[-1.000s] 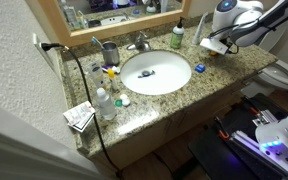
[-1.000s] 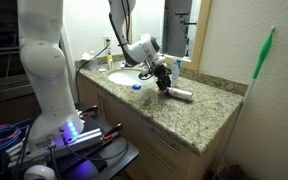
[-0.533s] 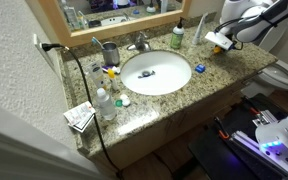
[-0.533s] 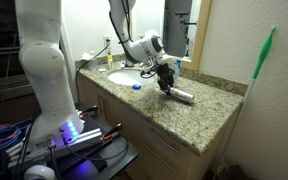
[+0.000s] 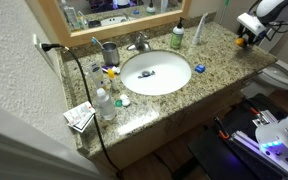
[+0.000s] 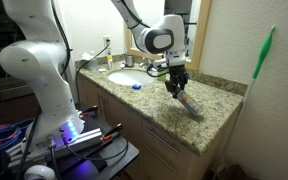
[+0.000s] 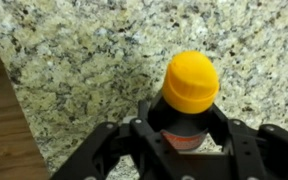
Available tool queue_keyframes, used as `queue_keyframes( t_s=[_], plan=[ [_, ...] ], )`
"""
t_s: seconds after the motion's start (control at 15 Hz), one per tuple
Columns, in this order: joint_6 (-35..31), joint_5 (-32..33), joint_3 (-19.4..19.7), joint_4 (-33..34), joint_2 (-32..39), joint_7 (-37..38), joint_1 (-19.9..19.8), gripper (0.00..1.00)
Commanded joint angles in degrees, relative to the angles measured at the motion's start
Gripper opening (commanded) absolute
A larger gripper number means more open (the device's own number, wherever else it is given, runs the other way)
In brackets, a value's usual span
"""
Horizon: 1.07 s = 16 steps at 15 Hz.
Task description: Put the silver bottle on the right side of the counter upright
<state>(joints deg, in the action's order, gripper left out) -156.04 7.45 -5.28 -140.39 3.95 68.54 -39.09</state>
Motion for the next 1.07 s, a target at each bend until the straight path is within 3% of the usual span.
queue_keyframes(
  t_s=[0.0,0.07,0.2,0.27,0.33,0.4,0.47,0.53,0.6,0.87,0.93,1.0],
  plan=[
    [0.82,-5.56,6.40,0.36,-0.98,-3.92,5.30,0.33],
    [1.40,-6.78,7.74,0.70,-1.91,-5.81,5.48,0.58],
    [1.34,-6.48,11.09,0.49,-1.77,-5.41,8.92,0.58],
    [1.64,-5.82,11.47,0.05,-2.49,-6.31,10.11,0.33],
    [2.76,-8.69,12.12,-0.01,-3.53,-8.59,11.56,0.33],
    [4.67,-16.17,12.97,0.36,-4.92,-14.49,13.29,0.33],
    [7.88,-20.93,7.04,0.94,-6.78,-17.34,8.46,0.33],
    [13.27,-25.97,8.57,3.07,-8.21,-20.99,9.21,0.33],
    [17.46,-31.11,14.94,5.11,-8.19,-25.15,14.22,0.33],
    [35.54,-40.68,22.06,15.17,-4.20,-30.35,14.70,0.33],
    [29.11,-36.92,20.98,10.07,-7.60,-27.50,16.05,0.33],
    [31.01,-37.22,22.11,11.33,-7.37,-27.97,15.84,0.58]
  ],
)
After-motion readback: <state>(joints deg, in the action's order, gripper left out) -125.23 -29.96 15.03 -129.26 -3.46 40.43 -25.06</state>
